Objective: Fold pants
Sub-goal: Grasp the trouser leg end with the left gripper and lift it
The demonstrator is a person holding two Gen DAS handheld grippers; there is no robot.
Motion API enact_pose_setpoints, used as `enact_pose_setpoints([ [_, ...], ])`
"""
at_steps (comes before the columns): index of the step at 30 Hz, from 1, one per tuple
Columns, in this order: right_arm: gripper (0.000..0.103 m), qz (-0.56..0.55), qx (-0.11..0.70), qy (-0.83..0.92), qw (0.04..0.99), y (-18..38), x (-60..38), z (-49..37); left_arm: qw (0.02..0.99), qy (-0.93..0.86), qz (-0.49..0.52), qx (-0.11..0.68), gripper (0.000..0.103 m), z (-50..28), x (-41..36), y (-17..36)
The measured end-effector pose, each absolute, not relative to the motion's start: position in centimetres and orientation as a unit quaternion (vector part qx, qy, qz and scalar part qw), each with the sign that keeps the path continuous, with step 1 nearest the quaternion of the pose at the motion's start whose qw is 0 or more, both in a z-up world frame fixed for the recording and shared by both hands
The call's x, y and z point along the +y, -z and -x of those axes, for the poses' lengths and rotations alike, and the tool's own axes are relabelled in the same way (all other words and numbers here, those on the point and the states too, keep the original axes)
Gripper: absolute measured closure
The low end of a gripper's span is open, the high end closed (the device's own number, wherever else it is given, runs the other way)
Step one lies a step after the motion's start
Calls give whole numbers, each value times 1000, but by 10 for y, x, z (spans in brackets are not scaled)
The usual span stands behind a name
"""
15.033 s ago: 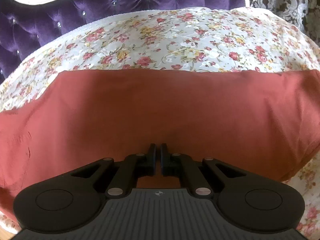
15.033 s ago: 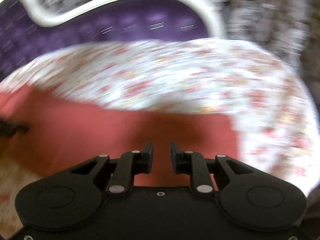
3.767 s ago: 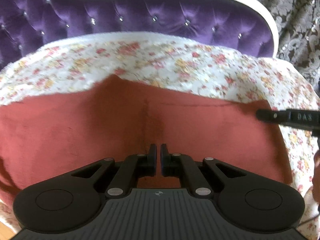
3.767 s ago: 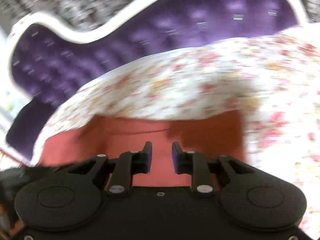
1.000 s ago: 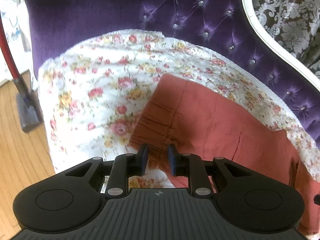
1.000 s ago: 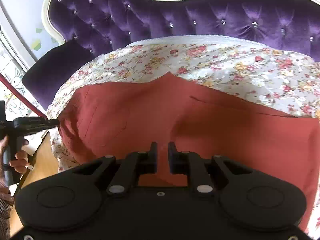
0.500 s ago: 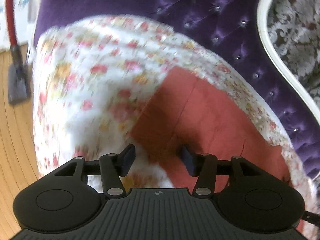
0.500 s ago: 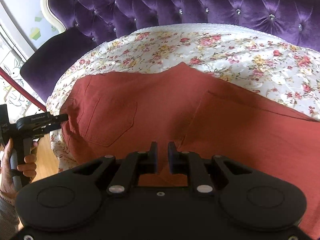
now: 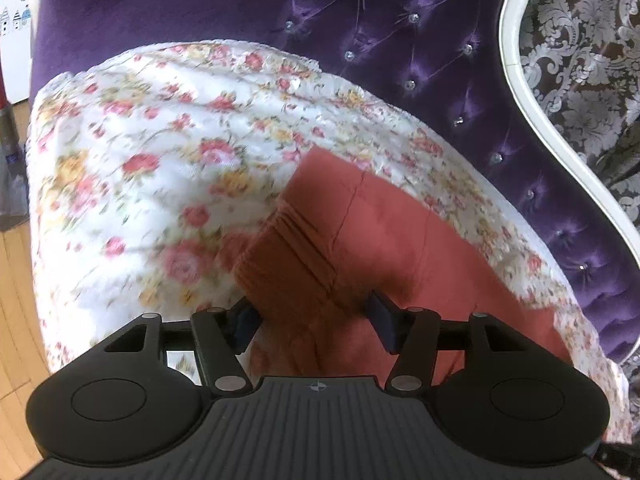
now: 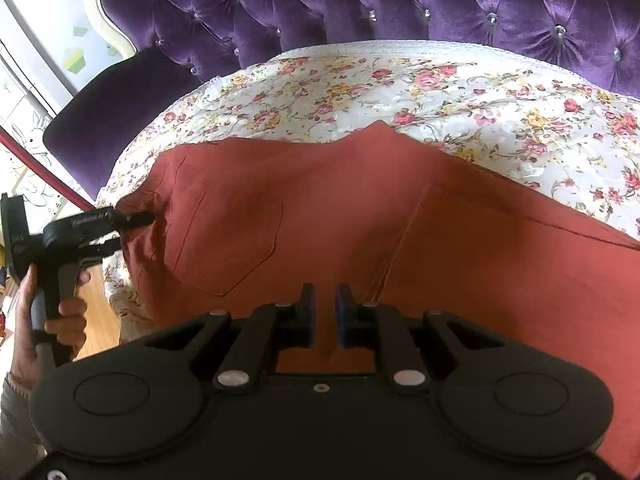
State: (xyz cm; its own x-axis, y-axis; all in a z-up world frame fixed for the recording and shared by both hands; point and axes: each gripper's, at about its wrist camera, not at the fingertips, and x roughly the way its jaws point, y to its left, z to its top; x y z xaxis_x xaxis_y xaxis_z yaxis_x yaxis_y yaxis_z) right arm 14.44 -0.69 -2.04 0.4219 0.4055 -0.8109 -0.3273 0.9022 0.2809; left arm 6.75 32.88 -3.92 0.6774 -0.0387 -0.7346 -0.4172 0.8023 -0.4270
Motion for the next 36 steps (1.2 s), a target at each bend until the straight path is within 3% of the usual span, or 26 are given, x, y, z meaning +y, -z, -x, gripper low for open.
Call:
enact_pose_setpoints([
  [4, 81, -44, 490, -218, 843, 20, -9, -145, 869, -119, 281, 391, 50, -85, 330, 38],
  [5, 81, -45, 490, -217, 843, 20, -10, -146, 871, -125, 270, 392, 65, -88, 327, 36],
  [8, 81, -49, 488, -211, 845, 21, -14, -147, 880, -128, 240, 389, 77, -90, 320, 28],
  [18, 81, -54, 508, -198, 837, 51, -25, -140, 918, -94, 171, 346, 79, -76, 278, -60],
  [26, 81, -78, 489, -210, 843, 50, -37, -132, 949, -39, 62, 308, 80, -69, 185, -127],
  [36, 81, -126, 461, -167, 862, 31, -115, -104, 949, 83, -3, 306, 80, -79, 29, -130],
])
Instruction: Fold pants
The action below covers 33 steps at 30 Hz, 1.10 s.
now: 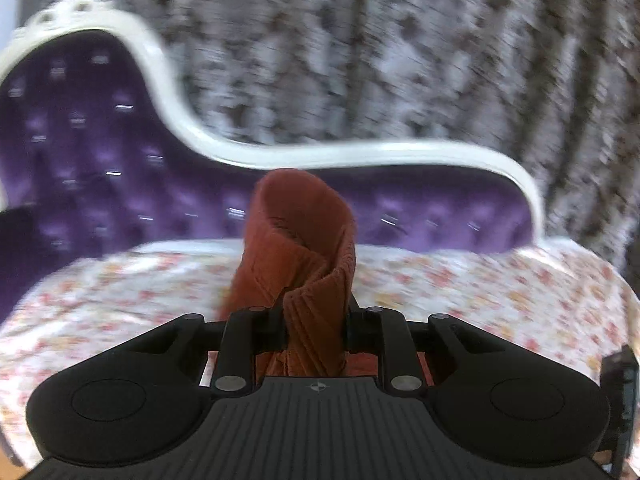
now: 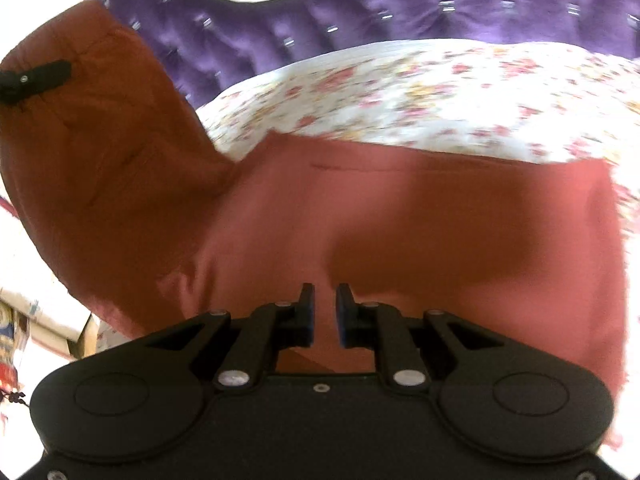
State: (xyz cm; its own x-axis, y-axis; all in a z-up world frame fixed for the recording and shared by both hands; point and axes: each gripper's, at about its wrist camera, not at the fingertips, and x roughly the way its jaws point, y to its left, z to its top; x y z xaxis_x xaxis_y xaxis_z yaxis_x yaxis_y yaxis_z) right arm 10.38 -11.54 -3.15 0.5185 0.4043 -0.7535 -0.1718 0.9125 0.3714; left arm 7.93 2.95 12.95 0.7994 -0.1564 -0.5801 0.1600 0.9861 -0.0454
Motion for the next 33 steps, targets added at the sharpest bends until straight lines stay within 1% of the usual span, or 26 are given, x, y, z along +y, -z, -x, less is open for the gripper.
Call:
enact_pose_setpoints([
  [8, 81, -161, 451, -109, 871, 31, -184, -88, 904, 170, -31, 392, 80, -89, -83, -50],
  [10, 81, -172, 453, -96, 869, 34, -201, -85, 894, 181, -40, 408, 78, -87, -99, -34],
  [12, 81, -182, 453, -86, 868, 37, -212, -83, 887, 188, -41, 419, 77, -85, -109, -26],
  [14, 81, -189, 453, -79, 868, 39, -222, -81, 884, 194, -44, 423, 74, -84, -119, -21],
  [17, 81, -196, 451, -75, 867, 41, -231, -78, 885, 200, -50, 418, 73, -80, -128, -25],
  [20, 81, -200, 452, -73, 866, 44, -237, -76, 881, 235, -26, 410, 71, -75, -129, -37],
  [24, 81, -197, 453, -73, 866, 46, -238, -75, 887, 249, -36, 387, 71, -67, -130, -55],
  [28, 81, -188, 449, -69, 871, 40, -237, -74, 894, 233, -21, 383, 71, -70, -103, -69],
  [33, 80, -194, 430, -57, 880, 25, -242, -72, 906, 160, -36, 389, 71, -77, -50, -70],
])
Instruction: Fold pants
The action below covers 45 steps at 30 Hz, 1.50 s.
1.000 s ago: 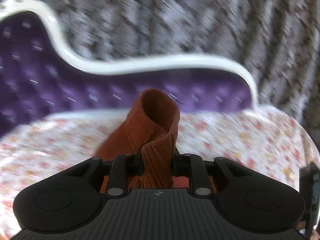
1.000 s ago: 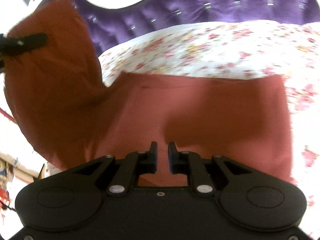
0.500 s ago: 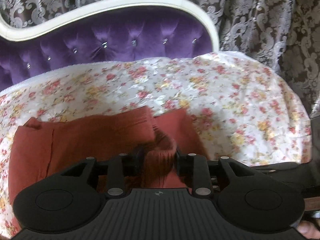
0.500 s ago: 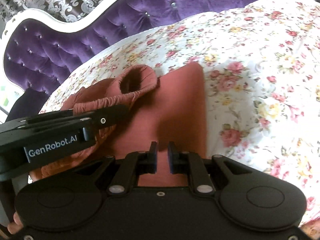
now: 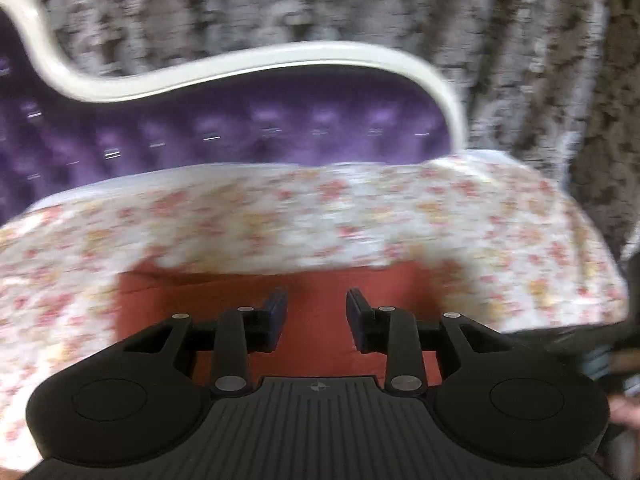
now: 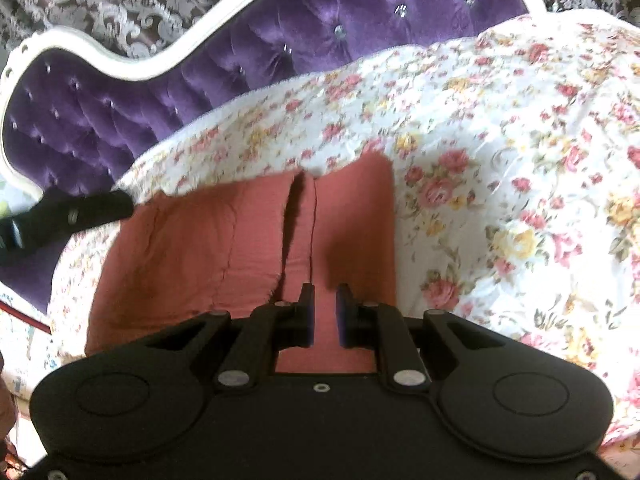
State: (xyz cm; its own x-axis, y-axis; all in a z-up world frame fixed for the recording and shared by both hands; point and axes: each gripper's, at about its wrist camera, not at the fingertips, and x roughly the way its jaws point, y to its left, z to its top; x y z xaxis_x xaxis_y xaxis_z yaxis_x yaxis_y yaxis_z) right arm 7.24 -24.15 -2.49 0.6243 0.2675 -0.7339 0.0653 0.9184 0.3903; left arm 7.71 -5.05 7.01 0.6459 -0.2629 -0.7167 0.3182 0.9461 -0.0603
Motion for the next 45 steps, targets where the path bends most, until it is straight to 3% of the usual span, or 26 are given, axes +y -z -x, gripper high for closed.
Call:
enact_pose_setpoints([
  [3, 77, -216, 406, -61, 886, 17, -244, -73, 905, 124, -43, 405, 71, -83, -21, -60],
  [7, 55, -236, 400, -74, 883, 15, -239, -85, 889, 101, -26, 446, 71, -85, 11, -35],
  [13, 53, -256, 435, -79, 860, 34, -228, -111, 866, 116, -50, 484, 71, -77, 19, 2],
  [16, 43, -277, 454, -74, 844, 49, -229, -120, 861, 118, -45, 493, 72, -76, 22, 16],
  [21, 43, -309, 452, -73, 834, 59, -237, -121, 864, 123, -33, 487, 72, -76, 28, 18],
  [26, 39, -267, 454, -107, 843, 58, -223, -131, 866, 130, -20, 483, 72, -75, 33, 16],
  [29, 47, -216, 451, -104, 860, 54, -207, -134, 870, 131, -7, 476, 72, -73, 39, 10],
  [30, 70, -197, 449, -106, 865, 51, -201, -134, 872, 129, -4, 472, 72, -72, 43, 6],
  [34, 87, -154, 424, -121, 884, 17, -187, -122, 885, 107, -3, 453, 72, -71, 55, -12],
  [40, 88, -107, 358, -81, 924, -43, -203, -91, 886, 107, -1, 452, 72, -76, 49, -19],
  [45, 85, -101, 428, -35, 898, 2, -227, -100, 868, 131, -26, 478, 72, -80, 25, 2],
])
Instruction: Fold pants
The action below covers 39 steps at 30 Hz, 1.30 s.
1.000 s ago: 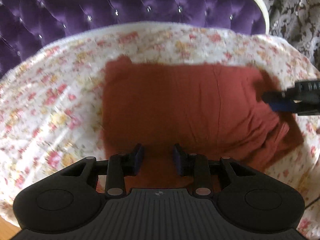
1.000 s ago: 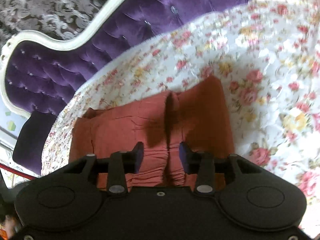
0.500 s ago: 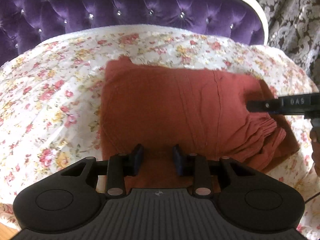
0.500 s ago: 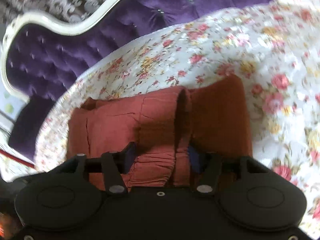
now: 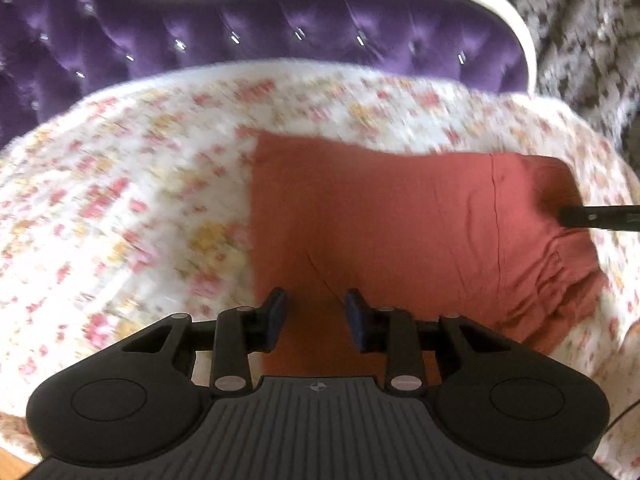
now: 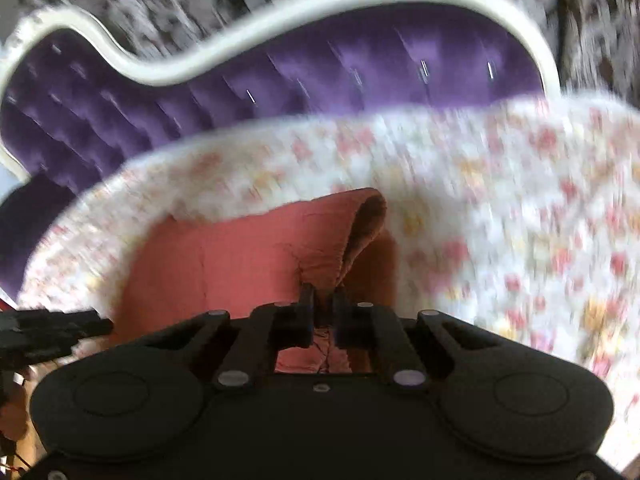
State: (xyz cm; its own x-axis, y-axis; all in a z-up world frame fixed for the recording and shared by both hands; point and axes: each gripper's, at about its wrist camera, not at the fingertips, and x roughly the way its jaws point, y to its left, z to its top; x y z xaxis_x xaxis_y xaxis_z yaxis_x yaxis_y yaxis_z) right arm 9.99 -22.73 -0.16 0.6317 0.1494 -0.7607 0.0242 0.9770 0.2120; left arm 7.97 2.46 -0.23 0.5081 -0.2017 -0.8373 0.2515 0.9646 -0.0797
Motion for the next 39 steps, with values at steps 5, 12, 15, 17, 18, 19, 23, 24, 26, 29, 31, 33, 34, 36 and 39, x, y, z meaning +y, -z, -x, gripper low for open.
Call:
enact_pose_setpoints([
  [5, 72, -57, 449, 0, 892, 33, -229, -102, 866, 129, -69, 478, 71, -72, 15, 19],
  [12, 52, -63, 442, 32, 894, 17, -240, -90, 871, 129, -50, 471, 72, -88, 30, -8],
  [15, 51, -59, 405, 41, 911, -6, -238, -82, 877, 111, -40, 467, 72, -103, 34, -12],
  [17, 51, -65, 388, 26, 919, -19, -232, -84, 874, 113, -34, 472, 72, -106, 31, -8],
  [18, 51, -69, 382, 11, 921, -23, -229, -87, 870, 116, -32, 477, 72, -105, 28, -3],
  [19, 51, -74, 379, -9, 922, -28, -224, -93, 866, 120, -33, 484, 72, -102, 25, 2],
  [23, 51, -84, 386, -80, 915, -30, -194, -126, 868, 124, -55, 477, 72, -78, 14, 13],
  [24, 51, -84, 389, -101, 912, -28, -183, -136, 870, 122, -62, 475, 72, -71, 12, 13],
  [26, 51, -78, 396, -131, 905, -23, -163, -158, 872, 121, -57, 471, 72, -61, 14, 13],
  [29, 52, -64, 410, -169, 894, -11, -132, -193, 873, 122, -31, 472, 72, -52, 21, 16],
  [31, 52, -69, 424, -193, 882, -2, -113, -214, 874, 122, -29, 469, 72, -48, 22, 17],
  [33, 52, -77, 438, -212, 870, 6, -96, -234, 876, 121, -29, 466, 72, -45, 22, 17],
  [34, 52, -78, 445, -218, 865, 11, -88, -244, 877, 121, -28, 464, 72, -43, 22, 17],
  [36, 52, -75, 460, -225, 856, 20, -71, -264, 878, 120, -24, 463, 72, -44, 22, 18],
  [39, 52, -63, 484, -224, 844, 33, -53, -287, 879, 123, -15, 461, 72, -43, 25, 18],
])
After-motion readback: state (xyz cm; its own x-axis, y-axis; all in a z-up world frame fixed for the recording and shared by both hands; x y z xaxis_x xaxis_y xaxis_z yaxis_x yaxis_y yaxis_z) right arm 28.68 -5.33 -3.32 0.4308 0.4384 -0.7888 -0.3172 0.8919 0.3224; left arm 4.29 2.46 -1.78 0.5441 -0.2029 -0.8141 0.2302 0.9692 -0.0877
